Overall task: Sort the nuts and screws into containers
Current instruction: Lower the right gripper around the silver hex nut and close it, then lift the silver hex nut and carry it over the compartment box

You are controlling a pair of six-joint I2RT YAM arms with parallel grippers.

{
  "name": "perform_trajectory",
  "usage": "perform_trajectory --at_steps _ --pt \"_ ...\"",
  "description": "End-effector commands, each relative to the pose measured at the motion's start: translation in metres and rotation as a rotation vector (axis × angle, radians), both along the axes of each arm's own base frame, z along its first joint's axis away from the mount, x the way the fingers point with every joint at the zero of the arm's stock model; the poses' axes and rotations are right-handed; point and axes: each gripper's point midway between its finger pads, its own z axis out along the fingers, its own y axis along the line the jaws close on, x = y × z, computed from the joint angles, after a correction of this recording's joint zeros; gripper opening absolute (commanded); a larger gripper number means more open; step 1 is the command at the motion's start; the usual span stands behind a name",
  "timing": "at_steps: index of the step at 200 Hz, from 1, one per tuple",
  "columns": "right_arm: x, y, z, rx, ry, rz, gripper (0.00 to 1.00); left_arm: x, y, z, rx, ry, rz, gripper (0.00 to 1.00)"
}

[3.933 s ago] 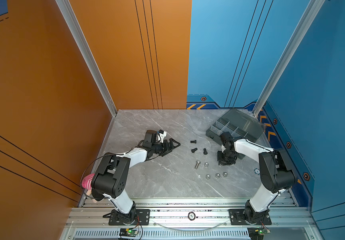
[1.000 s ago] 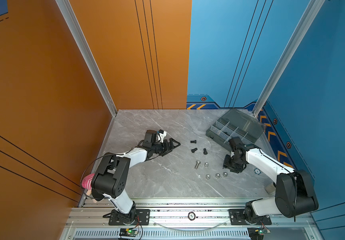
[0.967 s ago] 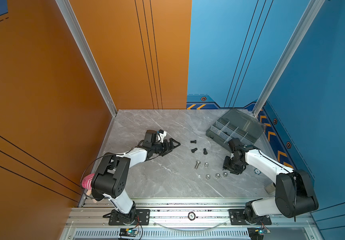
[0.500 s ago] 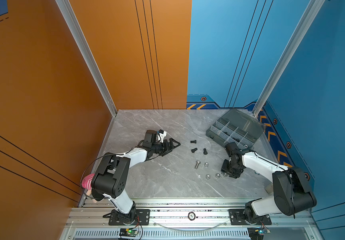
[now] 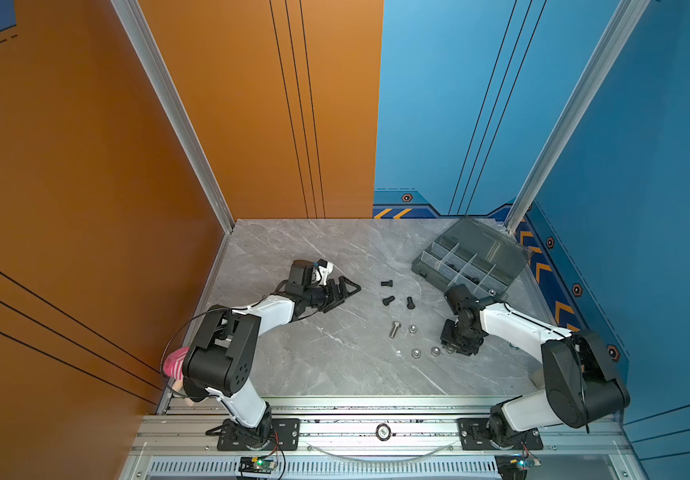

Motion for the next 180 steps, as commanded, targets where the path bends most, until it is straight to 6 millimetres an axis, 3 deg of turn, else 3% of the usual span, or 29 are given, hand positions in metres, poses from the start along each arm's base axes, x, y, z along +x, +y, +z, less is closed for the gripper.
perform_trajectory --at_steps 1,95,143,180 --pt "-0.003 0.004 -0.011 -0.003 0.026 0.006 0.38 0.003 -0.002 0.007 -0.009 -0.011 -0.011 0.98" --pt "0.004 0.008 -0.003 0.006 -0.006 0.016 0.10 0.003 -0.001 0.009 -0.010 -0.019 -0.011 0.98" --pt "0.045 0.010 0.046 0.087 -0.186 0.022 0.06 0.004 -0.001 0.011 -0.010 -0.024 -0.009 0.98" --pt "0.083 -0.025 0.088 0.128 -0.314 -0.080 0.04 0.003 0.000 0.011 -0.009 -0.023 -0.008 0.98"
